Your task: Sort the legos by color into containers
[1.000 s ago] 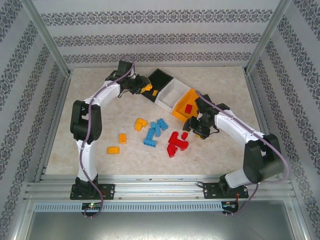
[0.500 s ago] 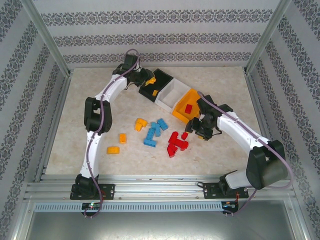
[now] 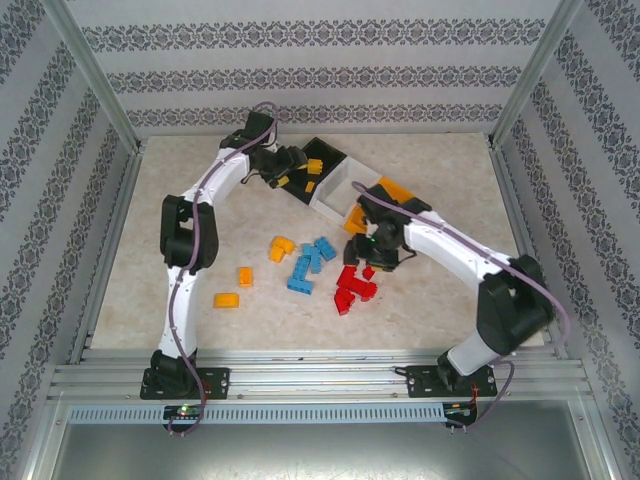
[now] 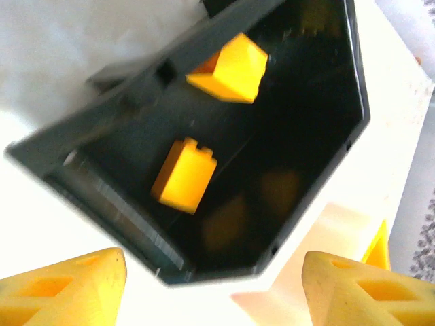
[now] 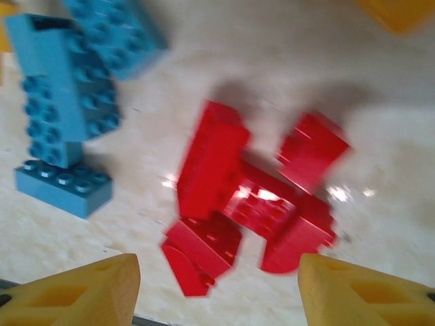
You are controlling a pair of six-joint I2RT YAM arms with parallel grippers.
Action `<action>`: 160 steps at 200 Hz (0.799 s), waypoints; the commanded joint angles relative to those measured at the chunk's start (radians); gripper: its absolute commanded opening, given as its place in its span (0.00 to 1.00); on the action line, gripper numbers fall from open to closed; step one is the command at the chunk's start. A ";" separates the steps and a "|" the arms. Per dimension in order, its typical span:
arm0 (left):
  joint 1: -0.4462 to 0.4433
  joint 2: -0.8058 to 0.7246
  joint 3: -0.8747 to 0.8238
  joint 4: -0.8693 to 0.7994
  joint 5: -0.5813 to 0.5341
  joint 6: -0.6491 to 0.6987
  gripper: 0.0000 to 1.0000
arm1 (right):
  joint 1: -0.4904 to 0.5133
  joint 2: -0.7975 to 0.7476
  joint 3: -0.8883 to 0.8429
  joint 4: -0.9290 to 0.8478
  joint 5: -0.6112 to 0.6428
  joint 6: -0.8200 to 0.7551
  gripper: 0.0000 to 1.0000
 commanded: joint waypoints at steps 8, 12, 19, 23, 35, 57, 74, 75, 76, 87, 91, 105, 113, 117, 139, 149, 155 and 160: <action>0.011 -0.240 -0.203 -0.049 -0.071 0.137 0.71 | 0.043 0.161 0.162 -0.056 0.060 -0.136 0.62; 0.011 -0.266 -0.240 -0.050 -0.077 0.145 0.71 | 0.044 0.181 0.180 -0.059 0.065 -0.149 0.61; 0.011 -0.313 -0.299 -0.050 -0.089 0.161 0.71 | 0.047 0.216 0.210 -0.065 0.074 -0.169 0.59; 0.011 -0.339 -0.335 -0.049 -0.092 0.168 0.71 | 0.048 0.236 0.227 -0.070 0.079 -0.180 0.59; 0.015 -0.411 -0.437 -0.043 -0.103 0.185 0.72 | 0.053 0.291 0.277 -0.090 0.100 -0.221 0.57; 0.029 -0.520 -0.611 -0.006 -0.097 0.169 0.73 | 0.058 0.364 0.343 -0.122 0.131 -0.271 0.57; 0.046 -0.583 -0.721 0.041 -0.085 0.135 0.74 | 0.057 0.394 0.363 -0.123 0.136 -0.291 0.57; 0.046 -0.587 -0.725 0.044 -0.084 0.133 0.74 | 0.057 0.396 0.365 -0.123 0.136 -0.291 0.57; 0.047 -0.589 -0.731 0.046 -0.083 0.130 0.74 | 0.057 0.396 0.366 -0.123 0.136 -0.292 0.57; 0.053 -0.614 -0.772 0.065 -0.076 0.115 0.74 | 0.057 0.416 0.381 -0.126 0.135 -0.302 0.58; 0.054 -0.621 -0.781 0.066 -0.074 0.113 0.74 | 0.058 0.425 0.387 -0.127 0.135 -0.306 0.58; 0.055 -0.639 -0.798 0.064 -0.078 0.112 0.75 | 0.057 0.449 0.409 -0.132 0.140 -0.316 0.59; 0.056 -0.646 -0.800 0.061 -0.078 0.113 0.75 | 0.058 0.463 0.420 -0.134 0.141 -0.321 0.59; 0.058 -0.649 -0.801 0.058 -0.079 0.115 0.75 | 0.057 0.471 0.425 -0.133 0.140 -0.322 0.59; 0.061 -0.655 -0.795 0.035 -0.078 0.129 0.75 | 0.061 0.500 0.450 -0.128 0.120 -0.325 0.60; 0.064 -0.656 -0.792 0.028 -0.080 0.135 0.75 | 0.063 0.512 0.458 -0.123 0.116 -0.324 0.60; 0.066 -0.658 -0.792 0.025 -0.080 0.137 0.75 | 0.064 0.521 0.462 -0.122 0.113 -0.324 0.60; 0.066 -0.659 -0.794 0.023 -0.080 0.137 0.76 | 0.066 0.528 0.466 -0.123 0.111 -0.324 0.60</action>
